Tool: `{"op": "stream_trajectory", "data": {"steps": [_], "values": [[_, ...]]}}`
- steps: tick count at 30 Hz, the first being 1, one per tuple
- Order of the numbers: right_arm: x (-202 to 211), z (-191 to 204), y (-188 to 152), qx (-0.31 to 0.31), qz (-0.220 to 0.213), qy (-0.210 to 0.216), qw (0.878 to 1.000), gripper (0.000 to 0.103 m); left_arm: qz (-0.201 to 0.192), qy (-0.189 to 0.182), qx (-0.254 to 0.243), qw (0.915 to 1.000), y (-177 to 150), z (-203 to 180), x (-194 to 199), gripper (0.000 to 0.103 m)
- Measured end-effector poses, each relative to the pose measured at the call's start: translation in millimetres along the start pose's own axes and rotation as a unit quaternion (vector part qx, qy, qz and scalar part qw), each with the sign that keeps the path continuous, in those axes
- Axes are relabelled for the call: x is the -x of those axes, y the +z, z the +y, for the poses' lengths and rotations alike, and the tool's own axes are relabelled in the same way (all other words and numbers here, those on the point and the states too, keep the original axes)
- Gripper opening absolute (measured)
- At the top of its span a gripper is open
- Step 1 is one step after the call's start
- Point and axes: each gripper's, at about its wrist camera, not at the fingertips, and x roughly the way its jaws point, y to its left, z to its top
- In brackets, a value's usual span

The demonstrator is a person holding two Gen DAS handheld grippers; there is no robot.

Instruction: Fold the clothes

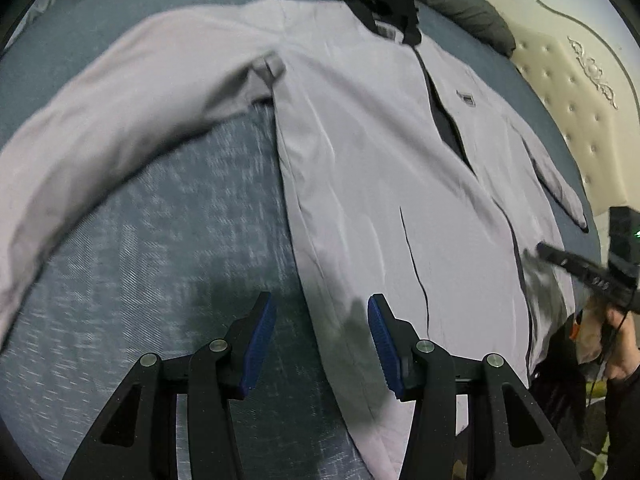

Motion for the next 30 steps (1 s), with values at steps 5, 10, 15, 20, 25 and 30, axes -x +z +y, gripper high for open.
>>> {"op": "stream_trajectory", "data": {"steps": [5, 10, 15, 20, 25, 30], "values": [[30, -26, -8, -0.029, -0.017, -0.007, 0.999, 0.026, 0.02, -0.026, 0.008, 0.9995, -12, -3, -15, 0.042], [49, -41, -21, -0.042, -0.022, -0.022, 0.999, 0.026, 0.034, -0.04, -0.002, 0.9986, -24, -10, -23, 0.012], [63, -50, -32, -0.051, -0.027, -0.028, 0.998, 0.026, 0.024, -0.031, -0.015, 0.9991, -31, -13, -12, 0.003], [71, -53, -38, -0.052, -0.028, -0.032, 0.998, 0.026, 0.021, -0.006, -0.021, 0.9995, -39, -7, -2, 0.003], [74, -58, -40, -0.06, -0.023, -0.037, 0.997, 0.026, 0.032, 0.003, 0.002, 0.9995, -46, 4, -11, 0.003], [82, -62, -41, -0.05, -0.021, -0.038, 0.998, 0.026, 0.014, 0.007, 0.005, 0.9999, -49, 0, -1, 0.006]]}}
